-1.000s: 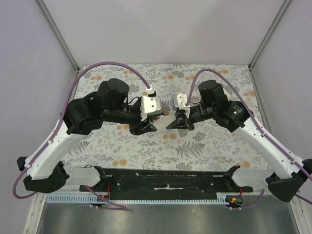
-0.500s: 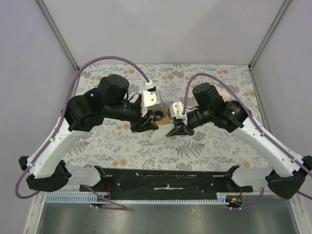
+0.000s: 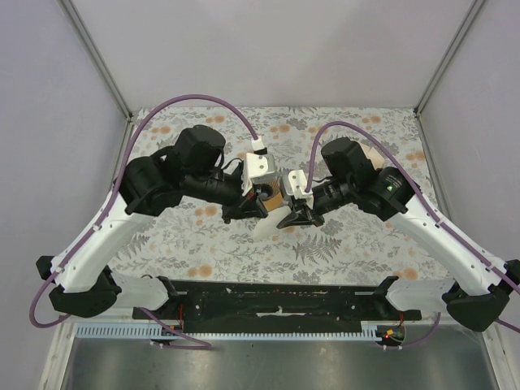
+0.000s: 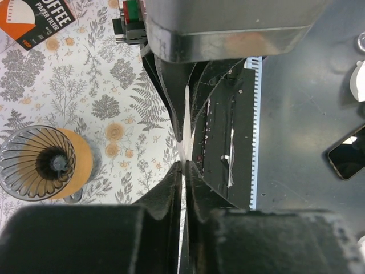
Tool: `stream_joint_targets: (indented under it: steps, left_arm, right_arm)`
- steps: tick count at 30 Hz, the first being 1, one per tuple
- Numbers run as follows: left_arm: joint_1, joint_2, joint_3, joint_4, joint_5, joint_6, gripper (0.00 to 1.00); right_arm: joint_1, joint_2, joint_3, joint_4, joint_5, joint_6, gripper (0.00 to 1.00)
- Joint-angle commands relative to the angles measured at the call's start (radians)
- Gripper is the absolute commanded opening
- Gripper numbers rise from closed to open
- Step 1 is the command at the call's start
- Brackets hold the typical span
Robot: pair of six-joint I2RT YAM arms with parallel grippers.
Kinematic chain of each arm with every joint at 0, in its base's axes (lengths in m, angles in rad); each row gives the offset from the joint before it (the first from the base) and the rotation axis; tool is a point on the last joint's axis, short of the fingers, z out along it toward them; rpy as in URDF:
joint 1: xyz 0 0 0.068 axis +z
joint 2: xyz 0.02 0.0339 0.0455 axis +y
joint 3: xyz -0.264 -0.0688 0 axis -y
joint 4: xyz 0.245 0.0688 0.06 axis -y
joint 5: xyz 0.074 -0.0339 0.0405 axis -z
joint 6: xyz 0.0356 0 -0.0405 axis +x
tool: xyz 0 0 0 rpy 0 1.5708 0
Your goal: Place the coffee filter in the dripper
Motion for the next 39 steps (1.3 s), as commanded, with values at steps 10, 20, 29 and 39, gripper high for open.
stream_joint_targets:
  steps: [10, 20, 29, 39]
  left_arm:
    - [0.041, -0.001, 0.047, 0.001, 0.021, -0.029, 0.02]
    - [0.058, 0.002, 0.026, 0.010, 0.044, -0.034, 0.09]
    - [0.058, 0.005, 0.014, 0.001, 0.106, -0.029, 0.17]
    - [0.057, 0.011, 0.012, -0.001, 0.124, -0.022, 0.22]
  right_arm:
    - [0.005, -0.024, 0.029, 0.012, -0.018, -0.023, 0.00]
    - [0.005, -0.022, 0.033, 0.013, -0.021, -0.018, 0.00]
    - [0.005, -0.024, 0.021, 0.018, 0.002, -0.018, 0.00]
    - [0.005, -0.016, 0.021, 0.022, 0.016, -0.012, 0.00]
